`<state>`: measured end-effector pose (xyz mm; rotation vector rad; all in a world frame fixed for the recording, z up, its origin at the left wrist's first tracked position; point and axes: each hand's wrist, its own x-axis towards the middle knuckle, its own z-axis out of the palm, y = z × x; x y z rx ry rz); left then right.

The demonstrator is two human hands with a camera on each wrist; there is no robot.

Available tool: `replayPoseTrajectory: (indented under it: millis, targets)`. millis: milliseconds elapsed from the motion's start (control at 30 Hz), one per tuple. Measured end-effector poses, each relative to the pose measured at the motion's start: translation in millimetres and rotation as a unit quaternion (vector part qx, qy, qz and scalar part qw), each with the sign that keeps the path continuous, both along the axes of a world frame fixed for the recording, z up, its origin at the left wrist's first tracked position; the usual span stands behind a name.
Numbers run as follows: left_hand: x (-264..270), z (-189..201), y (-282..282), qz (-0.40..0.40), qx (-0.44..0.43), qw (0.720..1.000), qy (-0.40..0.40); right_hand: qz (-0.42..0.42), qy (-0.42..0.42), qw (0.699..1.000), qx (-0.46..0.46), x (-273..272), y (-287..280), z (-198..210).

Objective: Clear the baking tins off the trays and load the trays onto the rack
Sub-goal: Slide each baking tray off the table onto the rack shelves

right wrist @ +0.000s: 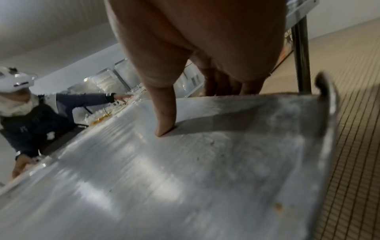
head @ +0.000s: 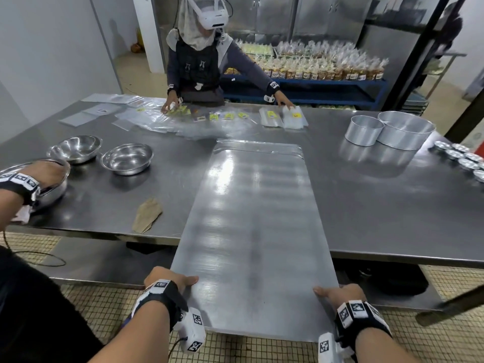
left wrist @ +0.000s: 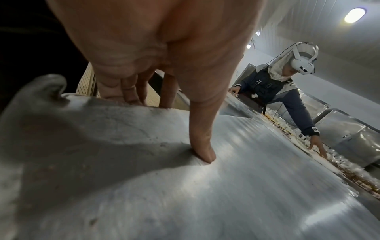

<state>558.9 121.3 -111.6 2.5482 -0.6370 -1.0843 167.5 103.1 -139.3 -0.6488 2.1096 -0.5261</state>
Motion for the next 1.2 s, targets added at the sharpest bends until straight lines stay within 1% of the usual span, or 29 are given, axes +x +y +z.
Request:
replayPoseTrajectory:
  millis: [133, 267, 433, 633, 900, 1067, 1133, 1200]
  targets:
    - [1.0, 5.8, -7.7, -0.015, 0.015, 0.999, -0.045, 0.009, 0.039, 0.999, -0.009, 4.2, -1.3, 9.3]
    - [2.3, 11.8, -23.0, -0.024, -0.003, 0.999, -0.032, 0.018, 0.019, 0.999, -0.037, 4.3, -12.9, 17.5]
    - [3.4, 12.5, -40.2, -0.038, -0.006, 0.999, -0.022, 0.025, 0.01, 0.999, -0.039, 6.9, -30.8, 29.1]
    - [0.8, 3.3, -54.1, -0.049, -0.007, 0.998, -0.027, 0.017, 0.012, 0.999, -0.025, 8.5, -45.2, 27.8]
    - [-2.0, -7.6, -66.4, -0.031, 0.007, 0.999, -0.037, 0.021, 0.015, 1.0, -0.017, 11.2, -58.6, 17.7]
    - [-5.3, -13.5, -77.3, -0.009, 0.03, 0.999, -0.042, 0.004, 0.054, 0.998, -0.017, 15.3, -66.2, 18.0]
    - [2.0, -35.1, -87.0, 0.009, 0.031, 0.998, -0.06, 0.013, 0.083, 0.996, -0.017, 19.7, -69.6, 16.8]
    - [2.3, -37.8, -90.3, 0.009, 0.048, 0.995, -0.086, 0.025, 0.131, 0.991, -0.025, 22.2, -73.5, 15.5]
